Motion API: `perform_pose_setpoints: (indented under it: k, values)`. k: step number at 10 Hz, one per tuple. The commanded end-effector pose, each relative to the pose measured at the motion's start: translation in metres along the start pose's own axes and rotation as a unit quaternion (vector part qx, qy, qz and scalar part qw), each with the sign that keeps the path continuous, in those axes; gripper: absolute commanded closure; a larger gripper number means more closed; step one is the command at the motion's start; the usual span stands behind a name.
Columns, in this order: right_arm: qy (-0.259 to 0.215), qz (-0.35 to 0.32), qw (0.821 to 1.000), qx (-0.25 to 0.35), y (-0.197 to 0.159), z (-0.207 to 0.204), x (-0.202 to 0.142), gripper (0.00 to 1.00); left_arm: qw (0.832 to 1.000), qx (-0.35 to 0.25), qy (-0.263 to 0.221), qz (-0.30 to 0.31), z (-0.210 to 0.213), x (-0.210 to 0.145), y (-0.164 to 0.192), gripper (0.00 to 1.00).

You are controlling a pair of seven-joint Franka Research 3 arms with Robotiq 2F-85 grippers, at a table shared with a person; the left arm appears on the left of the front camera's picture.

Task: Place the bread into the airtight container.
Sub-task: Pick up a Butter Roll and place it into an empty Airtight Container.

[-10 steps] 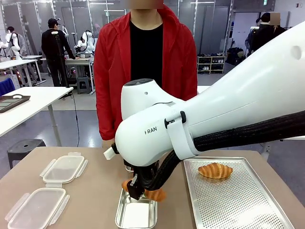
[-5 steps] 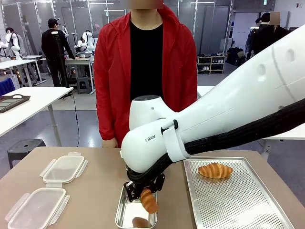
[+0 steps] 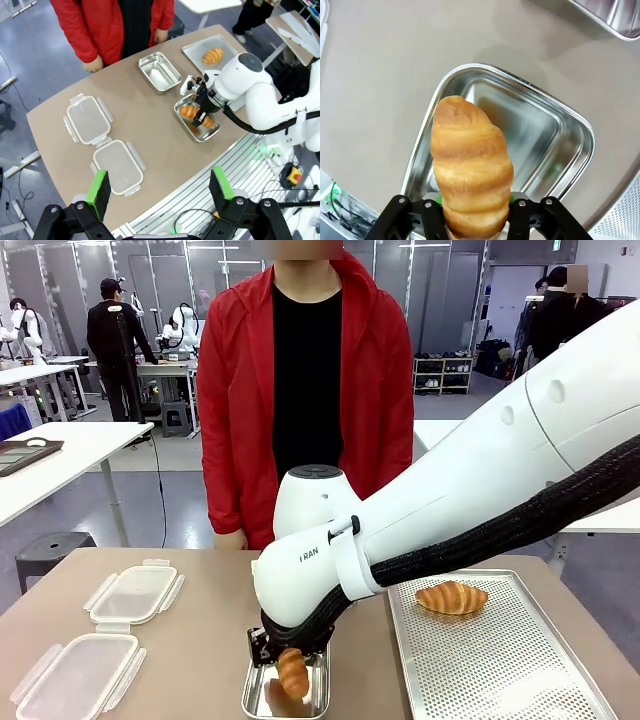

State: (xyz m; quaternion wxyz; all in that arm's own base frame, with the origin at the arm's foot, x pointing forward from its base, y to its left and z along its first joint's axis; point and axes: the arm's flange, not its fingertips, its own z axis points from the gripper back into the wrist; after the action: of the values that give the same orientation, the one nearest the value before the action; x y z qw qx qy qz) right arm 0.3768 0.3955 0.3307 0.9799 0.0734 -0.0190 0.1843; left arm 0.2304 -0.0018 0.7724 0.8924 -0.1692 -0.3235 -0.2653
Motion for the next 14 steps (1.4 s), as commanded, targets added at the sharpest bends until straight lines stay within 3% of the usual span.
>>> perform_pose_setpoints:
  k: [1, 2, 5, 6, 14]
  values:
    - [-0.013, -0.01, 1.0, -0.017, 0.005, 0.005, -0.007, 0.27, 1.0, -0.009, -0.001, -0.007, 0.001, 0.0, 0.0, 0.0]
    - [-0.011, -0.017, 1.0, -0.024, 0.004, 0.007, -0.006, 0.0, 1.0, -0.009, -0.001, -0.007, 0.001, 0.0, 0.0, 0.0]
    - [-0.005, -0.015, 1.0, -0.021, 0.004, 0.014, -0.007, 0.03, 1.0, -0.009, -0.001, -0.007, 0.001, 0.0, 0.0, 0.0]
    - [-0.005, -0.014, 1.0, -0.02, 0.003, 0.014, -0.01, 0.0, 1.0, -0.009, -0.001, -0.007, 0.001, 0.0, 0.0, 0.0]
    - [-0.003, 0.002, 1.0, -0.008, 0.001, 0.013, -0.005, 0.0, 1.0, -0.009, -0.001, -0.007, 0.001, 0.0, 0.0, 0.0]
